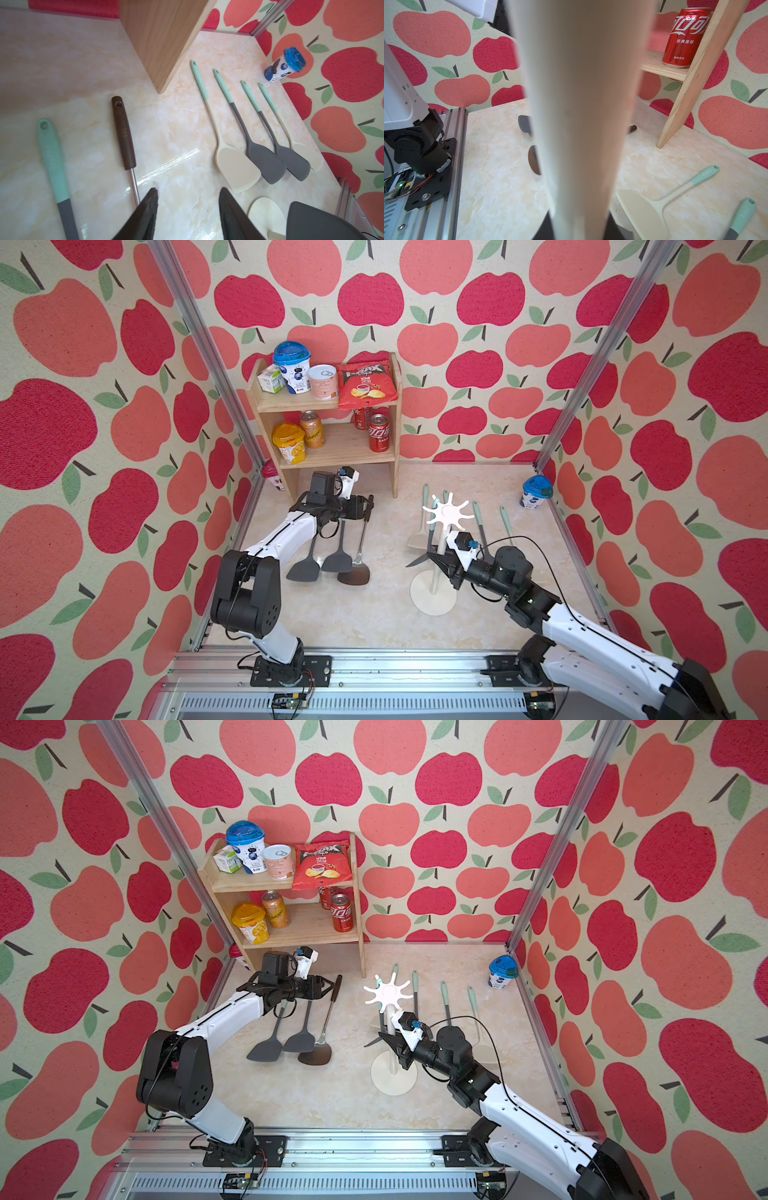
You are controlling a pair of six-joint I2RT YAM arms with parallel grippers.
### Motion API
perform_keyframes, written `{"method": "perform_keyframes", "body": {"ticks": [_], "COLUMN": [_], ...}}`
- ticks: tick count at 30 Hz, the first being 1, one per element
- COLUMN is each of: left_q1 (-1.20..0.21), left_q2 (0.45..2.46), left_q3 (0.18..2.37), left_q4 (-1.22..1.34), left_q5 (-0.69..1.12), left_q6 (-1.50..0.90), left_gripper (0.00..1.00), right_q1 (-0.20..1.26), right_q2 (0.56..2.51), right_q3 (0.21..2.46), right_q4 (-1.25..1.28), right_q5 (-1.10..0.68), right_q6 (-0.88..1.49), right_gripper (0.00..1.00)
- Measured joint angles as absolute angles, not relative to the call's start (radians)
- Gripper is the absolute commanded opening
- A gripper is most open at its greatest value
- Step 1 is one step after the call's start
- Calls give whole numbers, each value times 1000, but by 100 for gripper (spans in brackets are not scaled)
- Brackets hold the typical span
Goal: Take the spatula off the kitchen utensil rack
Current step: Place the spatula at the center of the board, then take off the spatula from the rack.
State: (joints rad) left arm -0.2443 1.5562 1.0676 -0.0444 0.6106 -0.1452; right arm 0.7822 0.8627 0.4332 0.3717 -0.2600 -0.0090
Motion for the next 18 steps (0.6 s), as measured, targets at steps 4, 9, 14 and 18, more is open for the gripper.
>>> {"method": "perform_keyframes", "body": {"ticks": [4,9,14,18], "left_q1": [-249,-259,-299,-323], "left_q2": [1409,1314,1246,1184], "left_q3": [924,883,883,881], "left_q4": [127,246,285,303], "left_q5": [727,853,934,992], "left_q6": [-136,-128,-96,-75], "left_gripper": [62,65,69,71], "right_q1": [782,782,782,782], "right_q2": [863,861,859,848], "right_q3": [433,432,431,423], "right_q4": [372,372,372,373], "right_q5": [-261,-261,-262,-261], "right_q6": [-10,-10,-11,-11], "right_gripper": [0,0,0,0]}}
